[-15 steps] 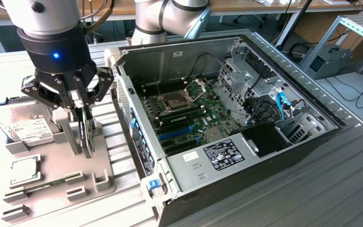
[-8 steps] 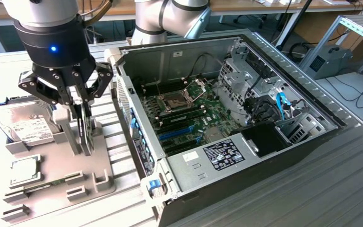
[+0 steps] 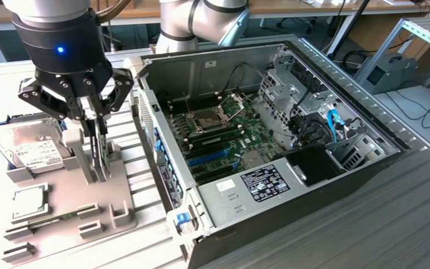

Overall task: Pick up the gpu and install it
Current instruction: 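Pick up the gpu and move the gpu toward the slot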

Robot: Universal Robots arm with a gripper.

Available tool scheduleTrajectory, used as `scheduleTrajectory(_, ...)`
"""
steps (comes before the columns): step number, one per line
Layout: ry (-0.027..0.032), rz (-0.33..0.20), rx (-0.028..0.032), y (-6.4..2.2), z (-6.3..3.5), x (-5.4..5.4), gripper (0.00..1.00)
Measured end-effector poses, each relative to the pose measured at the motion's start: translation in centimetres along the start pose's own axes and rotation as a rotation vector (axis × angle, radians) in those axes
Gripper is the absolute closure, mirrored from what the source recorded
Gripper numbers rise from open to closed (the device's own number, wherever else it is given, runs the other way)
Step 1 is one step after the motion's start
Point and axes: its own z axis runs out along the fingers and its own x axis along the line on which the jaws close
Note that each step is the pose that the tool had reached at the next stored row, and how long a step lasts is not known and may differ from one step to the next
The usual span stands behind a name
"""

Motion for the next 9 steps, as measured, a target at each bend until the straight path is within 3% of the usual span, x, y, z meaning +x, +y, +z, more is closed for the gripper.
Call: scheduleTrajectory(9, 0.0001, 0.0, 0.0, -0.05, -0.98, -0.03, 0.74)
